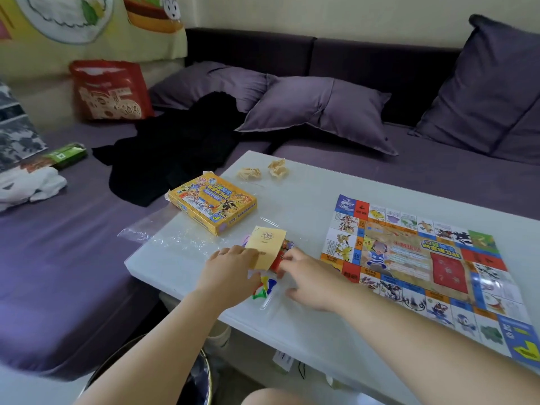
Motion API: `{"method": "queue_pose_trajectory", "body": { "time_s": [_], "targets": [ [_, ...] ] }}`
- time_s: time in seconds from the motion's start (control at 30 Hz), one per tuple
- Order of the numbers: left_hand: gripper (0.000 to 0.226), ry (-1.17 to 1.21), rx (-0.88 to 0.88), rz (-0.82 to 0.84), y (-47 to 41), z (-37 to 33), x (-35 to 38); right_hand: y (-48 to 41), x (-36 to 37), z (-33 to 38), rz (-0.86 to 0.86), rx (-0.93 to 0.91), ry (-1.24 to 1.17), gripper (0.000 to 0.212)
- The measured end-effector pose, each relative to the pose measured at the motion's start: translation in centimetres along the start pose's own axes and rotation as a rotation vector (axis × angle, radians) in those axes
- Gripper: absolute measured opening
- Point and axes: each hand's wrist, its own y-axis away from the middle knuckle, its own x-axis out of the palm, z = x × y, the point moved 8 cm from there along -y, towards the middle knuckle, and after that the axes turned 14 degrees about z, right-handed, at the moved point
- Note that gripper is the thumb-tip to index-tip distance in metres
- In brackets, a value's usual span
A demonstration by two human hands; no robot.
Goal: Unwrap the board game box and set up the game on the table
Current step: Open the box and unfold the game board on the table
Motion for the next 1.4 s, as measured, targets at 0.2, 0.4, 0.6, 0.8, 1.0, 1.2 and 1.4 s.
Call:
{"method": "queue_pose_trajectory", "body": {
  "time_s": [0.2, 0.4, 0.6, 0.8, 1.0, 1.2, 1.4],
  "targets": [
    [0.037, 0.212, 0.030, -0.195, 1.0, 1.4, -1.7, -0.4, 0.6, 0.2, -0.055, 0.006, 0.034, 0.026],
    [0.032, 0.406, -0.005, -0.692, 4.5, 7.2, -6.0, -0.8, 0.8, 0.1, -0.061, -0.021, 0.004, 0.024],
    [0.037, 0.223, -0.250, -0.594, 4.0, 11.9, -4.2, -0.9, 0.6, 0.3, -0.059, -0.025, -0.027, 0.022],
    [0.028, -0.012, -0.346, -0.234, 1.9, 12.7, 0.0, -1.0, 0.6, 0.2, -0.048, -0.023, -0.020, 0.021],
    [0.010, -0.035, -0.273, -0.329, 1.3, 11.6, -2.3, -1.1, 0.6, 0.2, -0.050, -0.023, -0.016, 0.022],
    [0.026, 0.031, -0.230, -0.164, -0.8, 10.7, -1.1, -1.0, 0.5, 0.2, -0.039, -0.030, -0.010, 0.022],
    [0.028, 0.272, -0.199, -0.233, -0.8, 11.5, -1.5, -1.4, -2.2, 0.0, -0.121, -0.042, -0.075, 0.020]
  ]
}}
